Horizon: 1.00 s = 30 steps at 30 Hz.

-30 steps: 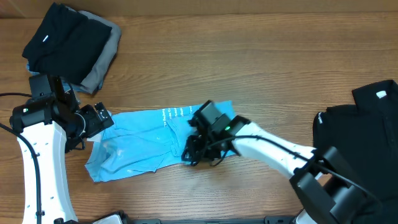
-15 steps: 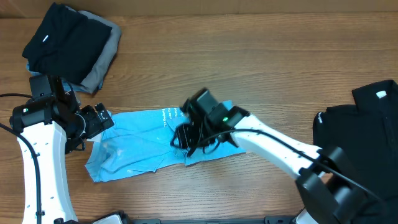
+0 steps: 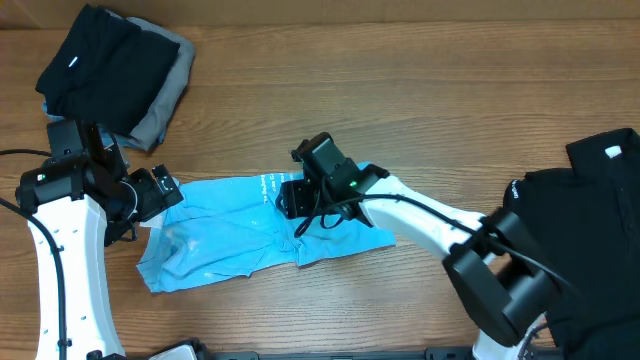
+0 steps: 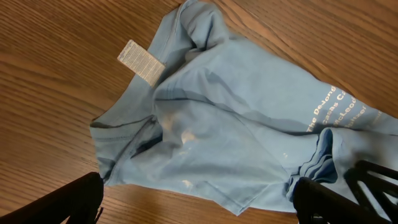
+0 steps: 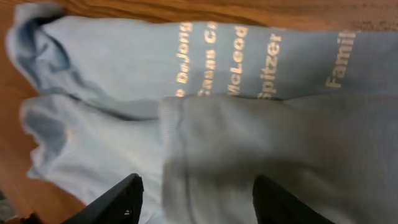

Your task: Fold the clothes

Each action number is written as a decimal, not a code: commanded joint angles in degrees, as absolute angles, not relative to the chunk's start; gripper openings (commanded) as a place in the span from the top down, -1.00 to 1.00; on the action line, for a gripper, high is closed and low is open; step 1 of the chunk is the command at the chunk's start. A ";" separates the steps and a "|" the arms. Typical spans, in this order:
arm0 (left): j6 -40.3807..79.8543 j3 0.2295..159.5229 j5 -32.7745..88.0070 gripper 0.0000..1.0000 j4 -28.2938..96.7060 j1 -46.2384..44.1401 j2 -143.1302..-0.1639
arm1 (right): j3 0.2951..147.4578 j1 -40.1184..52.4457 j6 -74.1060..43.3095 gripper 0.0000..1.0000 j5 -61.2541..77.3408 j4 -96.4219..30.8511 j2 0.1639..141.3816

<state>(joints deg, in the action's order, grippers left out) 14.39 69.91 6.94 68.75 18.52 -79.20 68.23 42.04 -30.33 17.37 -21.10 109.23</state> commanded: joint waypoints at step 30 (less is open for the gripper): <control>13.21 70.13 7.49 -1.00 69.21 19.05 -79.40 | 72.16 39.09 -30.83 -0.17 18.52 -17.04 108.25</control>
